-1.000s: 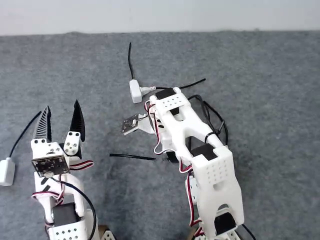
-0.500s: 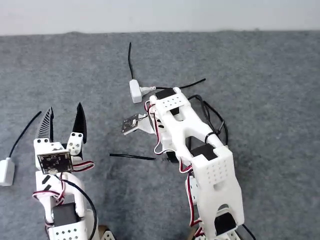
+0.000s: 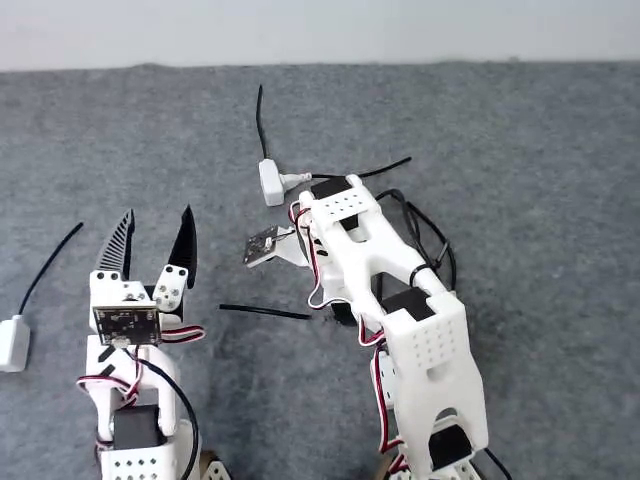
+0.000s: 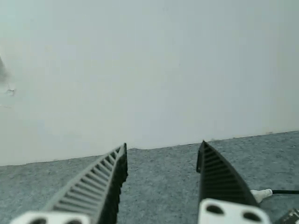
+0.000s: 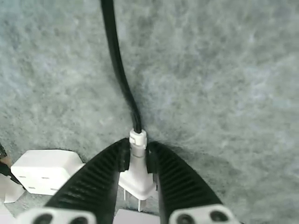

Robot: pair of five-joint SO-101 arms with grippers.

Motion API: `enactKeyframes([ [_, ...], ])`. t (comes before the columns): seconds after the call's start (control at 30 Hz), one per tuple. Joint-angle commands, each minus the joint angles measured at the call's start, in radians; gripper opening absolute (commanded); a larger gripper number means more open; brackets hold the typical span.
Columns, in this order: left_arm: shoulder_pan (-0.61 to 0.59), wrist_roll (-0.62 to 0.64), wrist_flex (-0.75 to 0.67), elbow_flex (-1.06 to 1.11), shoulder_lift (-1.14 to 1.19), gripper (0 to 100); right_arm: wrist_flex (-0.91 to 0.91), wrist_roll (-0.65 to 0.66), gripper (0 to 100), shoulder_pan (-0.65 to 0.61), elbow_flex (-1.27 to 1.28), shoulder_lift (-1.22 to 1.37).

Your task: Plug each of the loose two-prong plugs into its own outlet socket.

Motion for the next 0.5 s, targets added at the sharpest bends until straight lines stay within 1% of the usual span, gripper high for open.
enactKeyframes([
  [0.0, 0.006, -0.006, 0.009, -0.015, -0.014, 23, -0.008, -0.008, 0.9, -0.010, 0.028, 0.010],
  [0.17, 0.006, -0.006, 0.087, -0.016, -0.015, 23, -0.008, -0.008, 0.9, -0.010, 0.028, 0.010],
  [0.47, 0.006, -0.006, 0.097, -0.005, -0.015, 23, -0.010, -0.011, 0.9, -0.010, 0.028, 0.010],
])
